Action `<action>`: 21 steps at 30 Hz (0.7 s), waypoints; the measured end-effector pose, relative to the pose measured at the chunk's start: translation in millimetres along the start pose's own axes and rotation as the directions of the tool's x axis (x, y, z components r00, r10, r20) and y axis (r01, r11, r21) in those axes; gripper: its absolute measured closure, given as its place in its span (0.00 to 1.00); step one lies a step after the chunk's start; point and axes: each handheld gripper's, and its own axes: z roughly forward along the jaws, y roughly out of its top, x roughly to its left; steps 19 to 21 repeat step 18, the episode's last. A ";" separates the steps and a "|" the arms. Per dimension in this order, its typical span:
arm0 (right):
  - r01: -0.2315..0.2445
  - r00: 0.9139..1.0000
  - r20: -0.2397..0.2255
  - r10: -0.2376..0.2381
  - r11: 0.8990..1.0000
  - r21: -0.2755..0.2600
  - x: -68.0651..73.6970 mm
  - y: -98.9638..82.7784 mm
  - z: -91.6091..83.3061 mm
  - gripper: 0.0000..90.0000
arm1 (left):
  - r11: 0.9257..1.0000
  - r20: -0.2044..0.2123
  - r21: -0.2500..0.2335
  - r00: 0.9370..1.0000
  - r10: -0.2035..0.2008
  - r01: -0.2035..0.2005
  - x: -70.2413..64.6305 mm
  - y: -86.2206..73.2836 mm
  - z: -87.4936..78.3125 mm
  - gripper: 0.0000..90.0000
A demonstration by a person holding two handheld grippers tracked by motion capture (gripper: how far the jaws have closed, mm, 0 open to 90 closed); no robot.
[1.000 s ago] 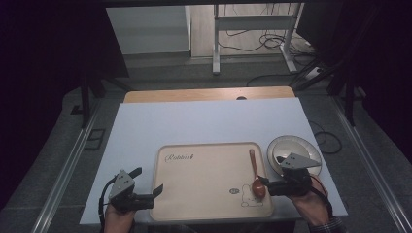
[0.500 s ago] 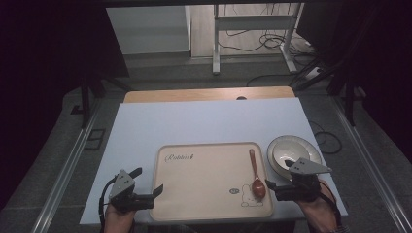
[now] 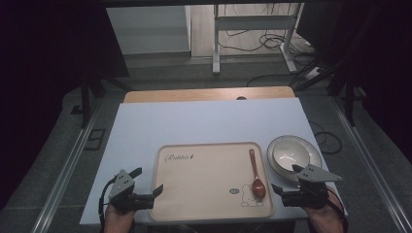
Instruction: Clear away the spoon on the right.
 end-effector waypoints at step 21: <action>-0.040 0.999 0.017 0.039 0.999 0.028 -6.2 -22.2 -0.7 0.05 | 1.000 0.001 -0.002 1.000 -0.001 0.001 -0.1 0.2 0.1 0.03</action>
